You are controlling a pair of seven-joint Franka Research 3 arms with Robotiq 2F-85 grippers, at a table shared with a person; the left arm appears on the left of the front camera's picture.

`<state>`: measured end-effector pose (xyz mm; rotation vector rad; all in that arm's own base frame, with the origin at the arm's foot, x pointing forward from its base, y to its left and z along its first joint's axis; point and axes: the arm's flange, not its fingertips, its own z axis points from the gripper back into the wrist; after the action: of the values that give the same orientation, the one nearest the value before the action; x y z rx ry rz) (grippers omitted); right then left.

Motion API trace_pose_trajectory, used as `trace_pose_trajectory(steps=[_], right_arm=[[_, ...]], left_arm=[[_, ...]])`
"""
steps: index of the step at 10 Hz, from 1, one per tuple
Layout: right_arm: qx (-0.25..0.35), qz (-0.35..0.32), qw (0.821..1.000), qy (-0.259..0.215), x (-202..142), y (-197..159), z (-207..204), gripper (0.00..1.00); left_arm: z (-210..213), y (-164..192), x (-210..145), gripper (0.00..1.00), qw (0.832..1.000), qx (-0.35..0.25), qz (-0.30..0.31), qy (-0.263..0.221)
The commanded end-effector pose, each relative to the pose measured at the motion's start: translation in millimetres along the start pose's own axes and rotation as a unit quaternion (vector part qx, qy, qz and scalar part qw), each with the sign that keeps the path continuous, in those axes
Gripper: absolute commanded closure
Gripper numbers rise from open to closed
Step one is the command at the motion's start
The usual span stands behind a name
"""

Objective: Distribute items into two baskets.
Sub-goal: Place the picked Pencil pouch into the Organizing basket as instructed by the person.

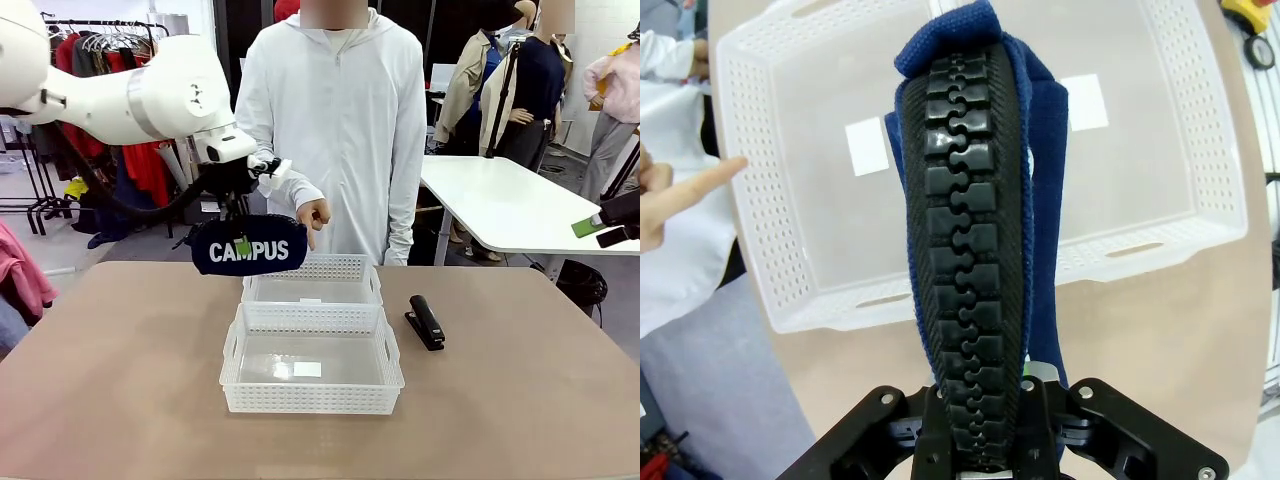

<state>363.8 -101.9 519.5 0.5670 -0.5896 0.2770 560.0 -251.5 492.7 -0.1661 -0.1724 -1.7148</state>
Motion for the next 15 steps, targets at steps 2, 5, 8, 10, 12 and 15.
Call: trace_pose_trajectory(steps=[2,5,8,10,12,15], right_arm=[[0.005,0.001,1.000,-0.003,0.4,0.8,-0.2,0.00],[0.005,0.001,1.000,-0.003,0.4,0.8,-0.2,0.00],[0.005,0.001,1.000,-0.003,0.4,0.8,-0.2,0.00],[0.005,0.001,1.000,-0.003,0.4,0.8,-0.2,0.00],[0.005,0.001,1.000,-0.003,0.4,0.8,-0.2,0.00],[0.005,0.001,1.000,-0.003,0.4,0.8,-0.2,0.00]], left_arm=[[-5.7,31.4,16.6,1.00,0.999,-0.031,0.011,0.023],[-19.2,56.0,43.0,1.00,0.999,-0.032,0.009,0.027],[-41.1,71.8,62.7,1.00,0.999,-0.017,0.024,0.039],[-57.3,80.6,71.0,1.00,0.998,0.002,0.033,0.045],[-76.0,79.7,74.7,1.00,0.998,0.036,0.038,0.043],[-101.4,83.2,78.2,1.00,0.996,0.064,0.034,0.050]])
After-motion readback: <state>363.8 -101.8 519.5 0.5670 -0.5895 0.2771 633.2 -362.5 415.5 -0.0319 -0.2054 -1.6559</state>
